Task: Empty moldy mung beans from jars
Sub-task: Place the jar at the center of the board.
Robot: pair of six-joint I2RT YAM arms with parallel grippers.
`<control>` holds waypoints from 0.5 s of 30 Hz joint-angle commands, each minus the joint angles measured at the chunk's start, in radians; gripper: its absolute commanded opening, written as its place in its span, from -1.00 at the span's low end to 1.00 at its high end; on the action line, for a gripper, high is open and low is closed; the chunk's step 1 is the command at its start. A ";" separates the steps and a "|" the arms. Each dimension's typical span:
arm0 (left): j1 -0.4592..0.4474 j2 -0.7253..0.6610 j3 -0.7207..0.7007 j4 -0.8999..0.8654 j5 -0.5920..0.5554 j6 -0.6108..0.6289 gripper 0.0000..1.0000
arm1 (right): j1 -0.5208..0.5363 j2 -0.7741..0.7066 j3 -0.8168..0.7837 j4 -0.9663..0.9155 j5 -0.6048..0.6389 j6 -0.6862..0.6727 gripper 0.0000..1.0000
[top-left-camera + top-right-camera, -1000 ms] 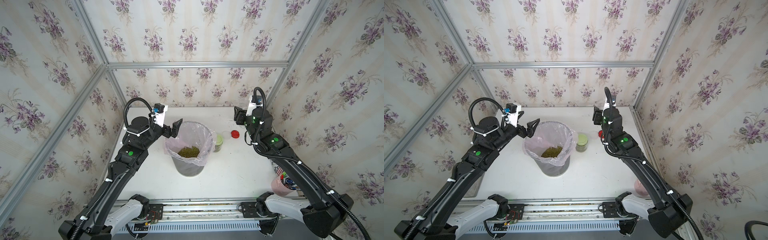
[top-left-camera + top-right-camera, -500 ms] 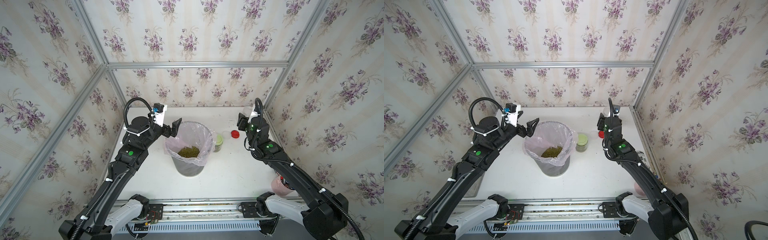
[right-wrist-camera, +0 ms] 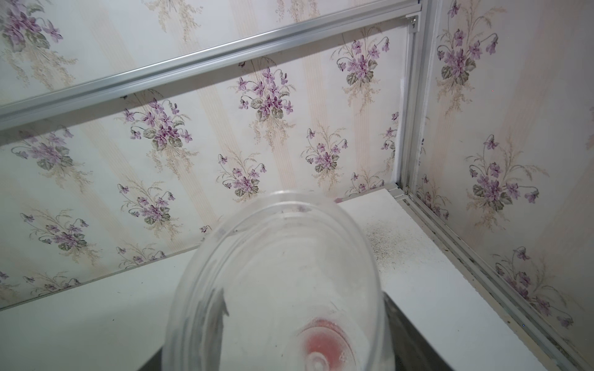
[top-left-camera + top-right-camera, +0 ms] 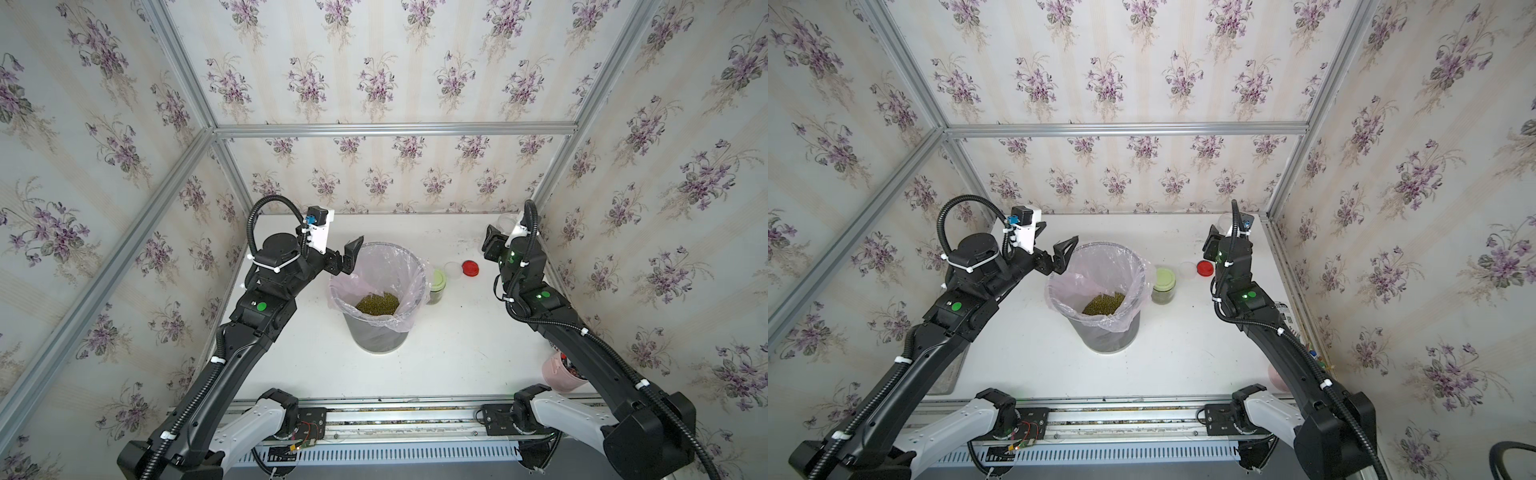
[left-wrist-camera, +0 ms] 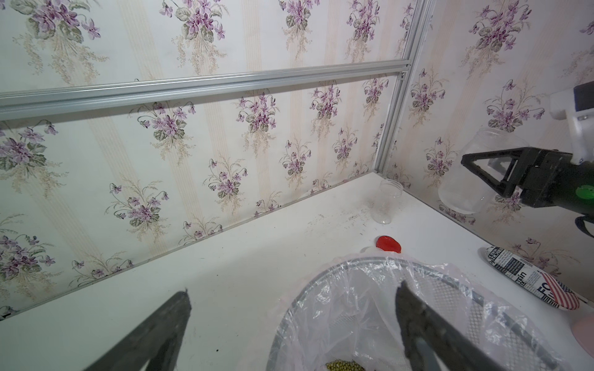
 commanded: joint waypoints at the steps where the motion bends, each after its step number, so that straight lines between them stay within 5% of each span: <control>1: 0.000 -0.001 0.000 0.012 0.000 -0.018 0.99 | -0.010 0.007 -0.022 0.054 0.007 0.039 0.16; 15: 0.000 -0.003 0.000 0.005 -0.008 -0.014 0.99 | -0.101 0.157 -0.152 0.172 -0.016 0.136 0.15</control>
